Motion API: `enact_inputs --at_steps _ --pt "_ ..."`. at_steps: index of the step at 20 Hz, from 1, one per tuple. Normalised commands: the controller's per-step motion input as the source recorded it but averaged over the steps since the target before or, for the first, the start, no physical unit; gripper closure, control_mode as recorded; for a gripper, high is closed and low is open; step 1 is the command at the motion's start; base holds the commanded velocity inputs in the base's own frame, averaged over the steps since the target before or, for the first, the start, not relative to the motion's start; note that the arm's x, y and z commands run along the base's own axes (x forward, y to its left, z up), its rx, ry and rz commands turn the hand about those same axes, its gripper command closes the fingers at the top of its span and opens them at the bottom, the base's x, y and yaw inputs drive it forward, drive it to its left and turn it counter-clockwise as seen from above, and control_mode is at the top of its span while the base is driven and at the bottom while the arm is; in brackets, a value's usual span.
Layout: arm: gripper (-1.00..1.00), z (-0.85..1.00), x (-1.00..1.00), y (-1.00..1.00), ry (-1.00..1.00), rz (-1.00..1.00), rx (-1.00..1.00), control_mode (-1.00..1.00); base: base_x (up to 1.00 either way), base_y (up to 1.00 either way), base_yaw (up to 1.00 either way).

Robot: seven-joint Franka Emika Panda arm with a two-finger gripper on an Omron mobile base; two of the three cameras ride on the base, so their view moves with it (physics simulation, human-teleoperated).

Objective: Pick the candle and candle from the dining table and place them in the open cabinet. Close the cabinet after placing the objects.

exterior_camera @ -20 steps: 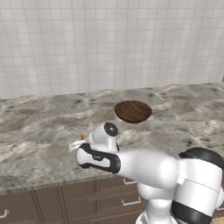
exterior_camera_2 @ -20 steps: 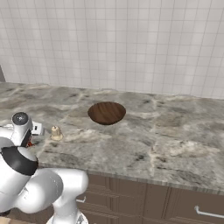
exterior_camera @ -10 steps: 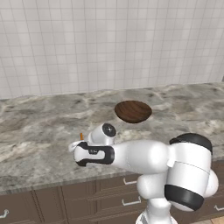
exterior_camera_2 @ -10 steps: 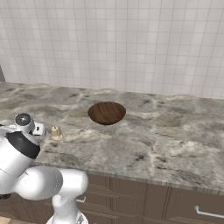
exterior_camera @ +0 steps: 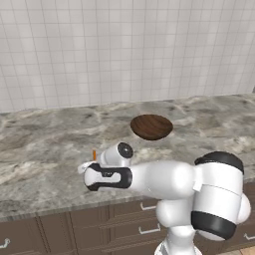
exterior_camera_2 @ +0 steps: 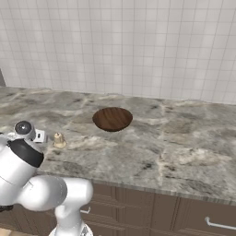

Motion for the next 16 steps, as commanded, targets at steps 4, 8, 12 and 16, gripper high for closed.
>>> enact_inputs --at_steps 4,8,12,16 --pt "1.00 0.68 -0.13 0.07 -0.09 0.06 0.01 -1.00 0.00 0.00 0.00" --pt "1.00 0.60 0.02 0.01 -0.01 0.03 0.03 -1.00 0.00 0.00 0.00" --pt "1.00 0.49 0.01 0.00 0.04 0.00 0.07 -1.00 0.00 0.00 0.00" --pt "1.00 0.55 0.00 0.00 0.12 -0.06 0.00 -1.00 0.00 0.00 0.00"
